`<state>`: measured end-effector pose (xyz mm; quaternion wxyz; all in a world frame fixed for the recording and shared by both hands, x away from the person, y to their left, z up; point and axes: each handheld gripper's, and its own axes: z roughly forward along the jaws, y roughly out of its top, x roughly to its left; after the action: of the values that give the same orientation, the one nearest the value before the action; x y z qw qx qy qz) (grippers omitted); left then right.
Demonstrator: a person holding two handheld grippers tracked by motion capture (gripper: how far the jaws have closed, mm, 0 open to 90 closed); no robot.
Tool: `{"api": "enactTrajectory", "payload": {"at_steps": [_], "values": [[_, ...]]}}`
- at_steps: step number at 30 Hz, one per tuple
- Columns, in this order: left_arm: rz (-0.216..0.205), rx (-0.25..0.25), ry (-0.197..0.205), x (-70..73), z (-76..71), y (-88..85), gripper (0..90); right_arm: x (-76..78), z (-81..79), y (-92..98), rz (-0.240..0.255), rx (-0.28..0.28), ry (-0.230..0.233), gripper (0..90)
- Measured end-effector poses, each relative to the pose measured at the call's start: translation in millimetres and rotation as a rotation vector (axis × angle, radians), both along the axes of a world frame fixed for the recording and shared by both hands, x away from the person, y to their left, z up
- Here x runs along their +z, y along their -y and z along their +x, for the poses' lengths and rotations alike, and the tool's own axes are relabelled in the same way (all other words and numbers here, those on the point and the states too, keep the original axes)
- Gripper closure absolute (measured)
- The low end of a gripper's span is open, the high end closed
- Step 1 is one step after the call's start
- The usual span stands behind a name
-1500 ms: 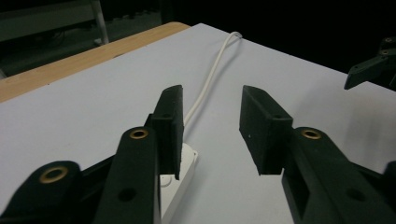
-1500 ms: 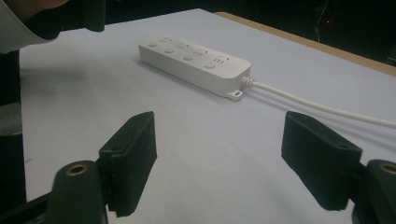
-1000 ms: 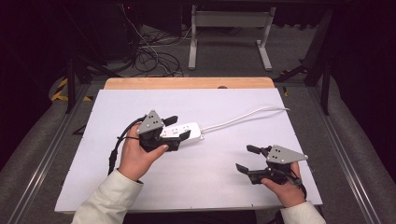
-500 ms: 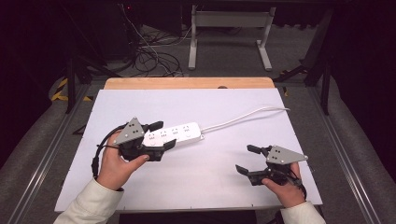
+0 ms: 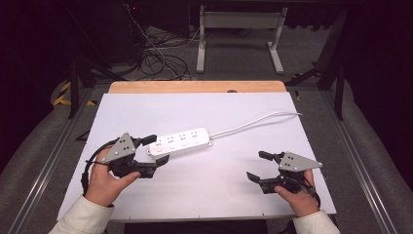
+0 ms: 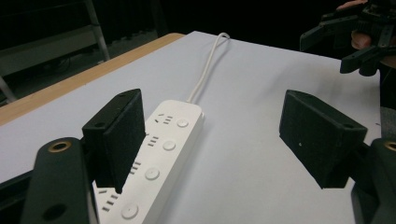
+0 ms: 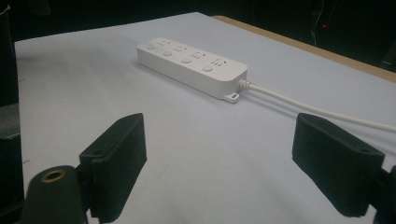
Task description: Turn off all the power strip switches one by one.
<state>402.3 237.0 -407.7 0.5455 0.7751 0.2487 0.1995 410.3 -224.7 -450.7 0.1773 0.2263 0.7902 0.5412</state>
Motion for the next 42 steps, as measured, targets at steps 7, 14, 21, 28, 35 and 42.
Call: {"api": "enactTrajectory", "payload": {"at_steps": [7, 14, 21, 28, 35, 42], "values": [[0.008, 0.001, -0.007, -16.0, -8.3, -15.5, 24.0, -0.7, 0.1, -0.1, -0.001, 0.005, -0.003, 17.5], [-0.007, -0.002, 0.008, -34.2, -15.1, -32.1, 25.5, -1.5, 0.6, 0.4, -0.003, 0.005, -0.005, 17.4], [-0.011, 0.001, -0.008, -52.5, -18.3, -42.3, 25.8, -3.8, 0.8, 1.6, -0.005, 0.003, -0.011, 17.4], [-0.026, -0.017, -0.001, -63.3, -22.9, -47.3, 26.5, -6.7, 0.4, 6.6, -0.002, -0.009, -0.018, 17.4], [-0.046, -0.006, -0.038, -73.3, -25.7, -53.5, 28.1, -9.7, 1.0, 7.8, -0.005, -0.01, -0.025, 17.4], [0.012, 0.02, 0.013, -67.3, -30.0, -46.5, 26.3, -10.9, 1.3, 6.6, -0.01, -0.006, -0.025, 17.4]]}}
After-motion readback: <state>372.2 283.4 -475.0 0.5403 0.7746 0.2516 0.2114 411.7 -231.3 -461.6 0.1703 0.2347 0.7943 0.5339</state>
